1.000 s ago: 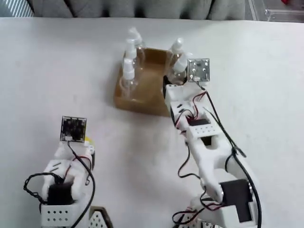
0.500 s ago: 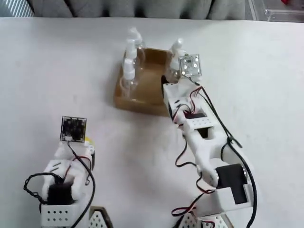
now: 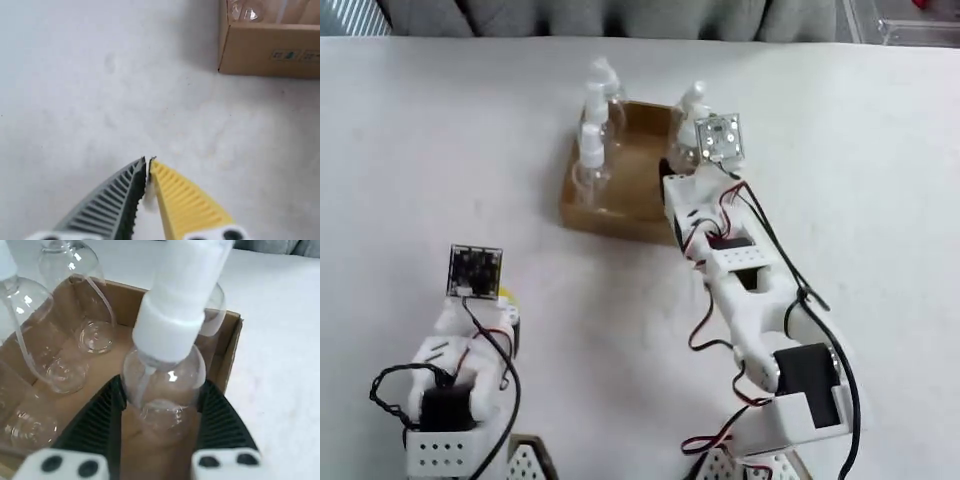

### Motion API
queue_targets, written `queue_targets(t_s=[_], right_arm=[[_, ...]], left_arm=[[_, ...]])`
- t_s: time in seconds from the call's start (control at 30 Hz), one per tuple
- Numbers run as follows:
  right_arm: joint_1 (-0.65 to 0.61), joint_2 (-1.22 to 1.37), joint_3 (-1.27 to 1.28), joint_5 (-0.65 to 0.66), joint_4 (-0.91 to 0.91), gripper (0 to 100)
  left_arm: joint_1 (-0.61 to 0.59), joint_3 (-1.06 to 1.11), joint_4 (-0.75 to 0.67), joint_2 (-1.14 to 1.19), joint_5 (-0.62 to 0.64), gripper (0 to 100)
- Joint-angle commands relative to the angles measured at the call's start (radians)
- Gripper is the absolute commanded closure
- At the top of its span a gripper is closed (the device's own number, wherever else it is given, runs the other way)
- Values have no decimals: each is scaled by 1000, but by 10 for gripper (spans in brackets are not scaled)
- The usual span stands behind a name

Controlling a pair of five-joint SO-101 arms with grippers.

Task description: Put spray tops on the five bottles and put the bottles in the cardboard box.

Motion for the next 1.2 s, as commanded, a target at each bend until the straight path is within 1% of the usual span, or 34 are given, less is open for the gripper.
queue_targets(t_s=[0.0,0.13,0.2,0.37,0.97,1.17], right_arm=[[12,-2,-26,15,-8,926],[12,-2,-23,15,-2,794],[12,-2,-21,15,-2,760],[4,-2,-21,15,-2,752],[1,-10,-23,8,-7,751],[-36,-8,-21,9,-4,749]], left_arm=[[-7,-5,2,-13,-8,980],[-7,-5,2,-13,-9,980],[-7,-5,2,-13,-15,980],[-7,-5,3,-13,-94,980],[-7,-5,0,-13,-98,980],[-7,-5,0,-13,-98,980]])
